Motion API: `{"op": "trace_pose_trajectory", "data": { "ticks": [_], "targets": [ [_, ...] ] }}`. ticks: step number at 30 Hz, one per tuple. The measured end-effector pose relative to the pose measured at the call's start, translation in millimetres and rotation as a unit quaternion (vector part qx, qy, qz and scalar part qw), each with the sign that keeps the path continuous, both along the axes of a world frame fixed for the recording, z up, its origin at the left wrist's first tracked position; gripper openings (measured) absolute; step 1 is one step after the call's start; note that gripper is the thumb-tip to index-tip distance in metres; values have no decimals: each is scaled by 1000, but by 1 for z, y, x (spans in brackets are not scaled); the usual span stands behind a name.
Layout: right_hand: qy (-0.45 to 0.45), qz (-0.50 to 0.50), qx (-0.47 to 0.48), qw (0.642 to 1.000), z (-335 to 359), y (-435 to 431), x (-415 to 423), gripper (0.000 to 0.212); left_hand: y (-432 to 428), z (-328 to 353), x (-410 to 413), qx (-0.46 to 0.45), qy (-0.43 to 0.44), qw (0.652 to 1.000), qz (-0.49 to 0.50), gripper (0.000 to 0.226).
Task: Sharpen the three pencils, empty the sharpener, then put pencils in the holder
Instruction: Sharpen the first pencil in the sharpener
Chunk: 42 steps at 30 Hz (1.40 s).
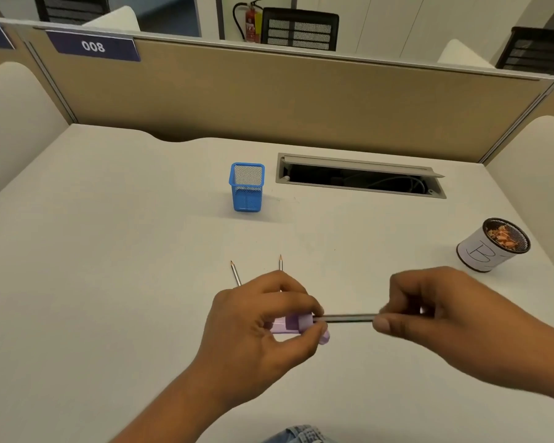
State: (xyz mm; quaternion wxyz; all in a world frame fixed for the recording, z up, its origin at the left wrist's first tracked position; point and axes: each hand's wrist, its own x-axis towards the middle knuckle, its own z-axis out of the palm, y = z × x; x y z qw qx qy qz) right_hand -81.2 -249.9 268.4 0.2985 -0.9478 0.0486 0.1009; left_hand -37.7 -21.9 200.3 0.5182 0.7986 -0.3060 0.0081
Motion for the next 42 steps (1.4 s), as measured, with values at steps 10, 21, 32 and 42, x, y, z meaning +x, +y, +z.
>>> {"op": "trace_pose_trajectory", "data": {
  "ticks": [10,21,32,42],
  "targets": [
    [-393,303,-256,829,-5,-17,5,19,3,3,-3,-86,186,979,6,6],
    [6,39,-11,999,-12,-4,-2,26,1,-7,-12,14,47,999,21,9],
    [-272,250,-217,904,-7,-8,2,29,-1,-2,-8,-57,85,994,26,6],
    [-100,152,-106,978,1,-11,3,18,0,-3,-3,-34,93,995,19,6]
  ]
}}
